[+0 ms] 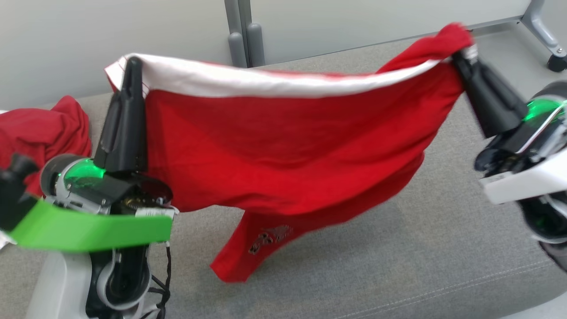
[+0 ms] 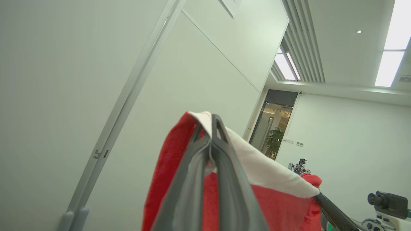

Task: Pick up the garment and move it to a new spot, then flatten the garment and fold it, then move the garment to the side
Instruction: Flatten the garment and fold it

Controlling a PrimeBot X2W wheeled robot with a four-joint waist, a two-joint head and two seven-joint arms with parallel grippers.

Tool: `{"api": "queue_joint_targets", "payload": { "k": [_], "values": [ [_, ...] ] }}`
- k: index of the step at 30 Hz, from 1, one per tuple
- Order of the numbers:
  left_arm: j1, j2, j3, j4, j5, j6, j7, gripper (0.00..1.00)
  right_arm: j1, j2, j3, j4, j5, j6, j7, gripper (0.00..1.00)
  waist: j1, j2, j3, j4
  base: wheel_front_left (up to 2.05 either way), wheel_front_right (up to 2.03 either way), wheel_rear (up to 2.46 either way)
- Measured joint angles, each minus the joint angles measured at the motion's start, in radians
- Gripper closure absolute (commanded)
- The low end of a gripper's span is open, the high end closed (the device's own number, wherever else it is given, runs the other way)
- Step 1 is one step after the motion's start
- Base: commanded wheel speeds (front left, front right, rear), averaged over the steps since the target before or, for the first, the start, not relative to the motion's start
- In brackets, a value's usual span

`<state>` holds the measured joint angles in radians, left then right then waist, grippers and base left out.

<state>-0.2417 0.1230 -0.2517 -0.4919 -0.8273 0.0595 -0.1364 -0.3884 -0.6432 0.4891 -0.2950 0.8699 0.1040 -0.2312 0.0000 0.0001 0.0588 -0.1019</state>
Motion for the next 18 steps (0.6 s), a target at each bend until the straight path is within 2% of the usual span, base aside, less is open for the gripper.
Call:
{"api": "queue_joint_targets", "payload": {
  "k": [3, 5, 8, 10, 12, 15, 18],
  "values": [
    [-0.006, 0.018, 0.019, 0.127, -0.040, 0.021, 0.069, 1.00, -0.018, 0.035, 0.070, 0.085, 0.040, 0.002, 0.079, 1.00, 0.0000, 0.0000, 0.017, 0.004, 0.00, 0.00, 0.00],
    [-0.044, 0.051, 0.028, 0.246, -0.035, 0.028, 0.114, 1.00, -0.082, 0.082, 0.094, 0.179, 0.050, 0.000, 0.120, 1.00, 0.0000, 0.0000, 0.029, 0.009, 0.00, 0.00, 0.00],
    [-0.184, 0.091, 0.063, 0.384, 0.000, 0.032, 0.151, 1.00, -0.271, 0.170, 0.074, 0.302, 0.015, -0.047, 0.144, 1.00, 0.0000, 0.0000, 0.039, 0.024, 0.00, 0.00, 0.00],
    [-0.327, 0.088, 0.090, 0.392, 0.022, 0.032, 0.142, 1.00, -0.411, 0.238, 0.006, 0.322, -0.006, -0.085, 0.109, 1.00, 0.0000, 0.0000, 0.044, 0.034, 0.00, 0.00, 0.00],
    [-0.462, 0.070, 0.098, 0.383, 0.029, 0.032, 0.131, 1.00, -0.514, 0.273, -0.028, 0.325, -0.025, -0.099, 0.063, 1.00, 0.0000, -0.0001, 0.047, 0.045, 0.00, 0.00, 0.00],
    [-0.511, 0.048, 0.081, 0.386, 0.020, 0.032, 0.137, 1.00, -0.518, 0.272, -0.004, 0.373, -0.035, -0.105, 0.048, 1.00, 0.0000, 0.0000, 0.052, 0.059, 0.00, 0.00, 0.00],
    [-0.425, 0.049, 0.040, 0.436, 0.009, 0.027, 0.159, 1.00, -0.399, 0.273, 0.068, 0.470, -0.042, -0.104, 0.066, 1.00, 0.0000, 0.0000, 0.067, 0.063, 0.00, 0.00, 0.00]
  ]
}}
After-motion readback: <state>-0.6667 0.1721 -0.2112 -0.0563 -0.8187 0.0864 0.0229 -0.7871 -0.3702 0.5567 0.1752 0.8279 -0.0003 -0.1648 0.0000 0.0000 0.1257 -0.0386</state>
